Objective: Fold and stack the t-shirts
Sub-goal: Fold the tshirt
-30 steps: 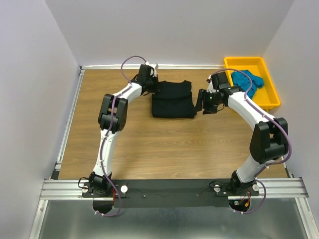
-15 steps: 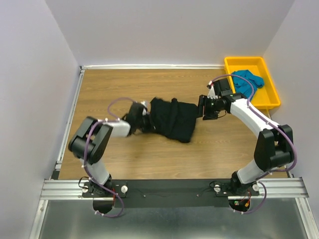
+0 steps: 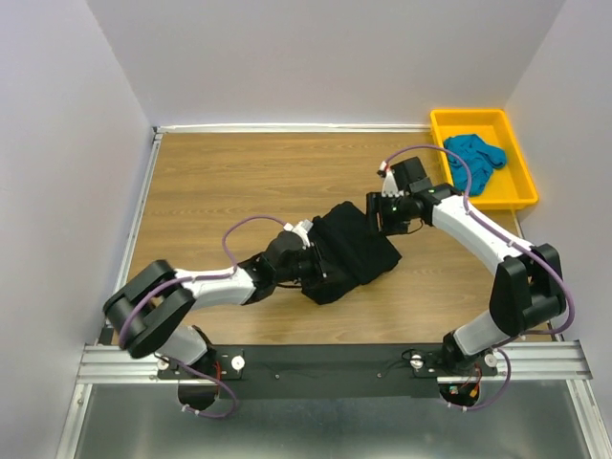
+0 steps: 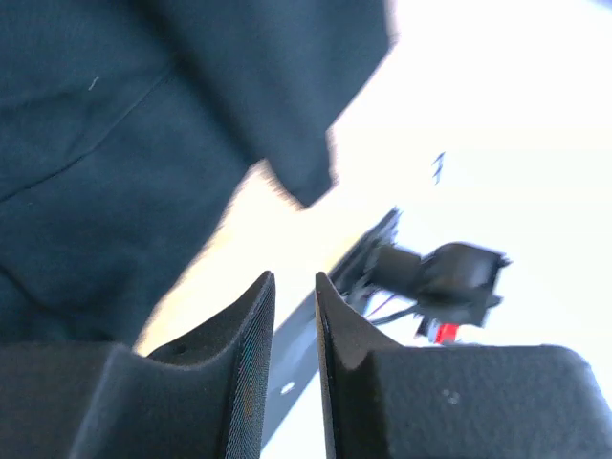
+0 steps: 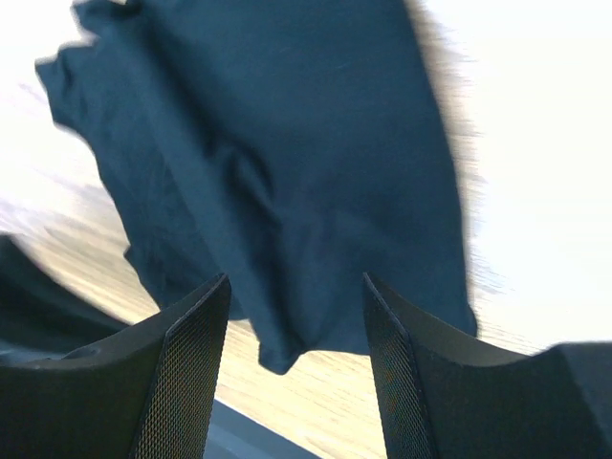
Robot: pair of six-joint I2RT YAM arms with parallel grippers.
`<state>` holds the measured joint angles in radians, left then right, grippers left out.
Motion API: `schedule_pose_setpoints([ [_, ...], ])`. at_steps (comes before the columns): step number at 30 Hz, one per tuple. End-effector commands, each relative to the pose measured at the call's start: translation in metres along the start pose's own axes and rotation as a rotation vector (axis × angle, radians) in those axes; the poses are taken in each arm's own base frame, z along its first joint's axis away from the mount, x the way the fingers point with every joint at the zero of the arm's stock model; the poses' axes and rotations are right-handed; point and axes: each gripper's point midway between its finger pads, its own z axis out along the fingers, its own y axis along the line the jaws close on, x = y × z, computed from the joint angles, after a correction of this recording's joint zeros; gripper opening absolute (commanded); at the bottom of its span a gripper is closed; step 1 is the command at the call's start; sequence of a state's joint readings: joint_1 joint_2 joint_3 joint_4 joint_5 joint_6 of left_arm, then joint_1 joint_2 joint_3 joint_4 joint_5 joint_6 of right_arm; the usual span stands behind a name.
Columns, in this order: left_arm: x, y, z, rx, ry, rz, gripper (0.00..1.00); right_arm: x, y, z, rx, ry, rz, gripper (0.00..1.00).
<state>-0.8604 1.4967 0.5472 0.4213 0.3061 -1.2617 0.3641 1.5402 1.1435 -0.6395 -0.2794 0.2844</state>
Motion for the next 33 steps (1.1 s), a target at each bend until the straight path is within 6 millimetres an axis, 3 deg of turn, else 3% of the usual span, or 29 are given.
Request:
schedule_pose_setpoints([
  [1,-0.032,-0.018,-0.018,0.027,-0.19,-0.05,0.31,-0.005,0.013,-0.003,0.073,-0.026,-0.152,0.64],
  [6,-0.072,0.008,-0.029,-0.057,-0.311,-0.041,0.29,-0.002,0.026,0.013,0.125,-0.004,-0.234,0.65],
  [13,-0.109,0.044,-0.02,-0.152,-0.329,0.015,0.22,0.003,0.044,0.041,0.155,0.039,-0.297,0.65],
  [19,-0.109,0.068,-0.005,-0.167,-0.265,0.024,0.19,0.019,0.052,0.063,0.201,0.084,-0.335,0.66],
  [26,-0.098,0.079,0.003,-0.162,-0.205,0.034,0.19,0.028,0.075,0.067,0.205,0.09,-0.367,0.63],
  [32,-0.095,0.078,0.0,-0.148,-0.192,0.052,0.19,0.037,0.086,0.069,0.221,0.107,-0.399,0.48],
  [33,-0.093,0.079,-0.001,-0.149,-0.188,0.05,0.19,0.039,0.087,0.069,0.223,0.111,-0.403,0.42],
])
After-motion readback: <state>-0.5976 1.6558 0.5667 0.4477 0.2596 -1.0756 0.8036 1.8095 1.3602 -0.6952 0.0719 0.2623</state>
